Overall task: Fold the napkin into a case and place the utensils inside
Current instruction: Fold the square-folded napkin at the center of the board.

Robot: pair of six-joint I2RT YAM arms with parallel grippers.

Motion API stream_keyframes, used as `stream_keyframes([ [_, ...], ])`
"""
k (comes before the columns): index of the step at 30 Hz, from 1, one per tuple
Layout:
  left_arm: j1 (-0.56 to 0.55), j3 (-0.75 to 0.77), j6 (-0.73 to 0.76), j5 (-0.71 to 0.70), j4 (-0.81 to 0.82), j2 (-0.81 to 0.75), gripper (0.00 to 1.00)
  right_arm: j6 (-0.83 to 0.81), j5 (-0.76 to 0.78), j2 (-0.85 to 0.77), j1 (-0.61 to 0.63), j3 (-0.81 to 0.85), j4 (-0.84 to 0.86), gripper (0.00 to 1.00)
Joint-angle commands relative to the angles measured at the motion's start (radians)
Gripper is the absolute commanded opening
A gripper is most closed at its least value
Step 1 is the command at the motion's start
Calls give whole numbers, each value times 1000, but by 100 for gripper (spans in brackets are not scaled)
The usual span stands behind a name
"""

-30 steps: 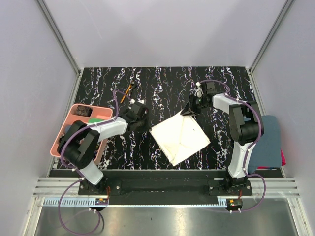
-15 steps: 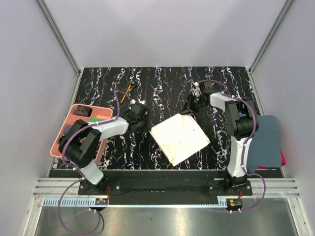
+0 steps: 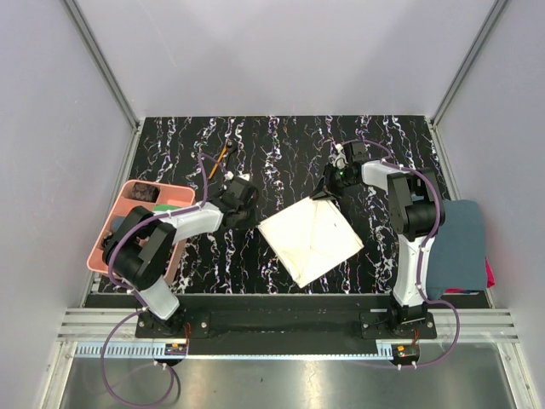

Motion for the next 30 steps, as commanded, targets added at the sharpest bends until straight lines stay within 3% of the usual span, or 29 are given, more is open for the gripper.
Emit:
stream_keyframes([
  [1,-1,22,13,-30,26,-55,0,-17,4,6,-2,5,30,24],
  [4,-1,5,2,-2,49,-84,13,-16,-1,-4,-1,2,32,24],
  [7,-1,-10,-15,16,64,-104,20,-14,-2,-10,-2,1,32,24],
  [14,-1,-6,-32,65,84,-84,25,-14,-12,-4,-2,1,33,24],
  [30,-41,2,-32,47,49,-23,23,-8,-24,-1,-2,1,42,24],
])
